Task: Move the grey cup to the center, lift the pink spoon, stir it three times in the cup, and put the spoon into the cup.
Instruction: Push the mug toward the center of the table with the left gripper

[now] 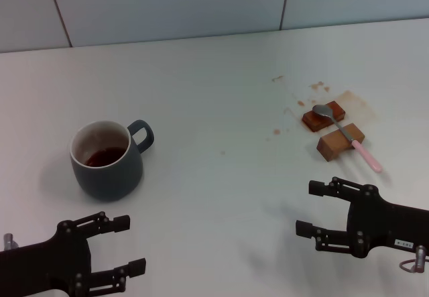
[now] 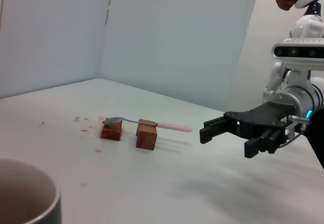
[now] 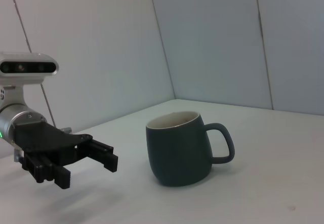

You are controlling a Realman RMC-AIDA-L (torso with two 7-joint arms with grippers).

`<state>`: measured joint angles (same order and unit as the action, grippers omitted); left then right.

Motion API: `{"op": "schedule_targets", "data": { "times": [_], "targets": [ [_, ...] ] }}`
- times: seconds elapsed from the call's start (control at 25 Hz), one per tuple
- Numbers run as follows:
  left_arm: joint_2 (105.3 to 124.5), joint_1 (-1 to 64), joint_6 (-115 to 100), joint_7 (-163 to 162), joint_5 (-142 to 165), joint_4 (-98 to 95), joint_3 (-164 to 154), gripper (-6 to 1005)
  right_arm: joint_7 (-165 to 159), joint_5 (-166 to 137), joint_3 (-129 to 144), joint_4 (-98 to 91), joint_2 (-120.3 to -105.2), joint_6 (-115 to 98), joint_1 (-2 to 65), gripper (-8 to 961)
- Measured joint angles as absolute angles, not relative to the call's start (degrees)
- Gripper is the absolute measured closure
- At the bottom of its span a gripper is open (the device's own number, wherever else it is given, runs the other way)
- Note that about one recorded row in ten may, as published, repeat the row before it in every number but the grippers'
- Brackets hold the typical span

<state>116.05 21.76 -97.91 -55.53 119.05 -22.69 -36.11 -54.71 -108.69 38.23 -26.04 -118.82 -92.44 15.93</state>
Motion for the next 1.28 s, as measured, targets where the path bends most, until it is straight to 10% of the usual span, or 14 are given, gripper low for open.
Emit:
{"op": "schedule_targets", "data": {
  "times": [0.88,1.28],
  "targets": [
    [117.54,21.1,-95.6,-54.5,118.6,-22.7,-33.0,203,-54.6,-108.5,38.2,-26.0,-118.72,-92.5,15.9,133],
    [117.97,20.7,-95.8,-53.6,118.5,-22.5,-31.7,591,-54.6,-108.4,38.2,-26.2,-118.73,-92.3,16.0,134]
  ]
}}
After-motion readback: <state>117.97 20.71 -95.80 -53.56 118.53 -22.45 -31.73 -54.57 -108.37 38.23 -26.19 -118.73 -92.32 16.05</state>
